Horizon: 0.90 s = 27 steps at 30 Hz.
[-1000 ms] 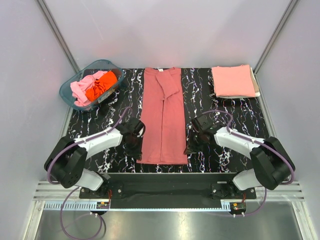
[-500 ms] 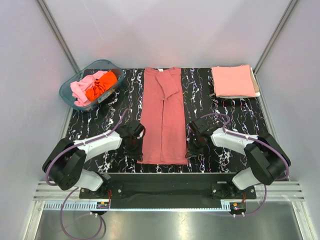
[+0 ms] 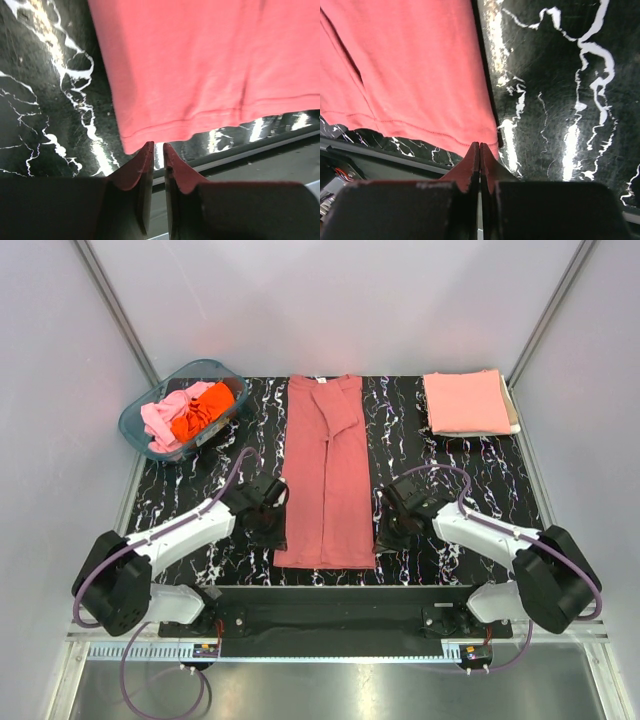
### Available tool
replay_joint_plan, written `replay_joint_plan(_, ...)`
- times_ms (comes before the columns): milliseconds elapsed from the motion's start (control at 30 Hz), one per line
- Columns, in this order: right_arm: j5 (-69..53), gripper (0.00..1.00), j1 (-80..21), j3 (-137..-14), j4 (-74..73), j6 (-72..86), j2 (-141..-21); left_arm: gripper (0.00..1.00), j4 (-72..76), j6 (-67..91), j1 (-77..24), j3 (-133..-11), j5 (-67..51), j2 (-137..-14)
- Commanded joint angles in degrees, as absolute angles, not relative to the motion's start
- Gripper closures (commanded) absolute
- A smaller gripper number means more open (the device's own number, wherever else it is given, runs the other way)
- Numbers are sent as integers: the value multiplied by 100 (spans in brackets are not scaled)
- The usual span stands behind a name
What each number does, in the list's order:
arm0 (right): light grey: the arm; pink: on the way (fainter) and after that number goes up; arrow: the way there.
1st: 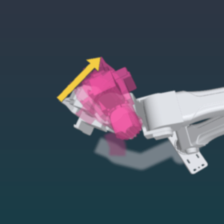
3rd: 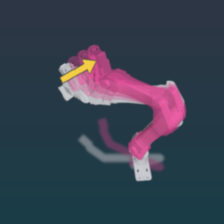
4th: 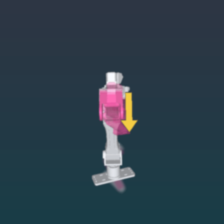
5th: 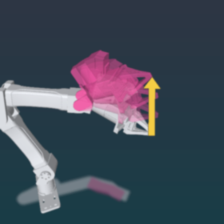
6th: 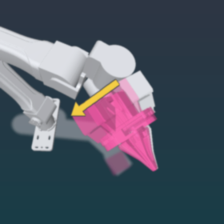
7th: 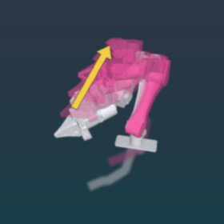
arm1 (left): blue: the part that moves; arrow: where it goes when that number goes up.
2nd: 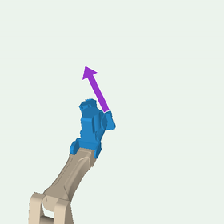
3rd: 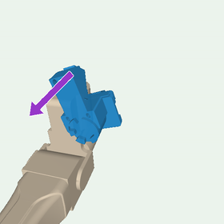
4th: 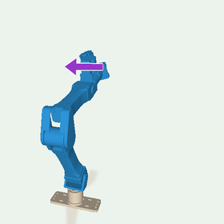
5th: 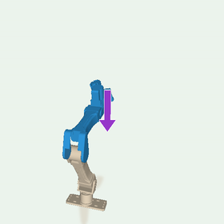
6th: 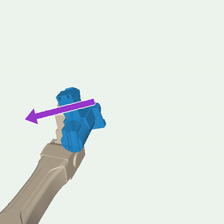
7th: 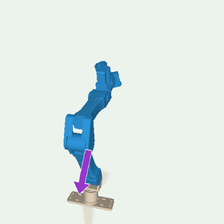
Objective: Fold and stack the t-shirts
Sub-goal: Fold the tshirt
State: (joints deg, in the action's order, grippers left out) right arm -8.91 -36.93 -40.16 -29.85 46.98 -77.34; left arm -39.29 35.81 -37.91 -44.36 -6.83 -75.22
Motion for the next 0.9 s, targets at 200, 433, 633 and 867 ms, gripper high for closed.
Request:
replay_joint_plan(200,-738,100,-4104,-3876,-2848,5036,-7866,82,-3542,3674,-3815,-4009,-650,-7532)
replay_joint_plan(433,-571,100,-4122,-3709,-2839,5027,-8077,82,-3349,3744,-3849,-3621,-650,-7708)
replay_joint_plan(633,-624,100,-4122,-3955,-3049,5071,-7797,79,-3742,3630,-3867,-4103,-405,-7436)
replay_joint_plan(867,-300,80,-4122,-4113,-3533,5168,-7093,68,-4088,3560,-3456,-4456,27,-7163)
